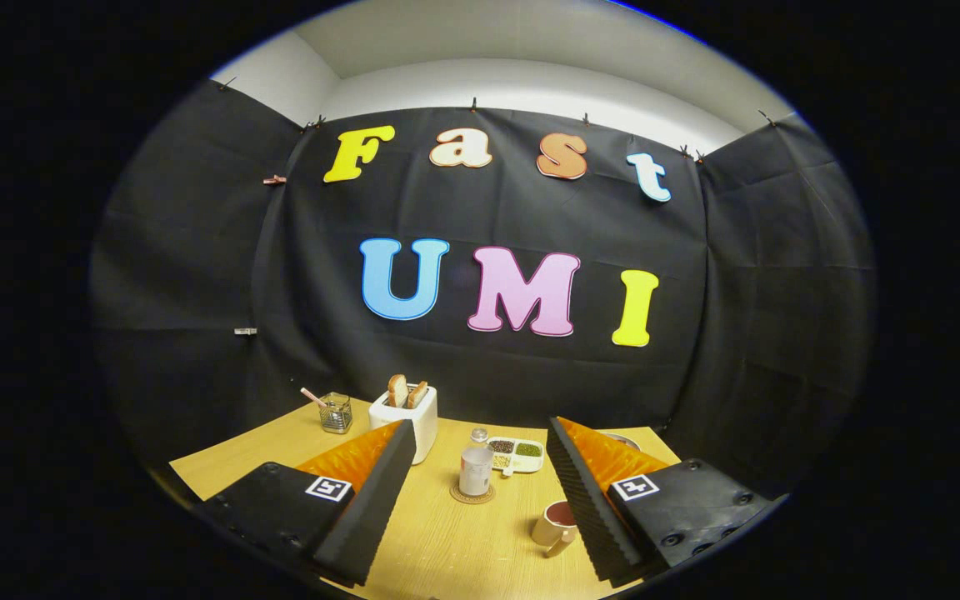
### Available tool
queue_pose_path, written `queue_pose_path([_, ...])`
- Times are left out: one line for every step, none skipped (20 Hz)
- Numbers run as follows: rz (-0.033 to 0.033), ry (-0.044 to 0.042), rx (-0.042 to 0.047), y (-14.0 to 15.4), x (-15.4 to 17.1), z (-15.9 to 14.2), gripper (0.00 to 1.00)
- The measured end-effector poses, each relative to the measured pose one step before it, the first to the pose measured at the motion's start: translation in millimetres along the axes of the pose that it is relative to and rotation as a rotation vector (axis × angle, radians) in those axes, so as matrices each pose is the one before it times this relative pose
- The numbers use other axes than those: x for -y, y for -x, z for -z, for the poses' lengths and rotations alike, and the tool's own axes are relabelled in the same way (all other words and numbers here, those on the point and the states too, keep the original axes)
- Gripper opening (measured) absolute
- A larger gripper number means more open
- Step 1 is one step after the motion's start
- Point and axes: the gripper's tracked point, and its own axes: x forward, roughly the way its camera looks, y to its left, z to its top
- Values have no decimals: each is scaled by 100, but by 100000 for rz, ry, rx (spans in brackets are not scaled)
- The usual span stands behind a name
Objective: Take the bottle from table, then pour the juice into the cup, finally place the bottle on the coaster
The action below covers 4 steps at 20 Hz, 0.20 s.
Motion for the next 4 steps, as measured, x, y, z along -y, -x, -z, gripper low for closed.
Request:
queue_pose_path([-153, 680, -167, -54, -241, -8, 97])
queue_pose_path([-371, 583, -721, -43, -221, 221, 97])
queue_pose_path([104, 240, -706, -163, -209, 200, 97])
queue_pose_path([327, 100, -718, -112, -124, 126, 97])
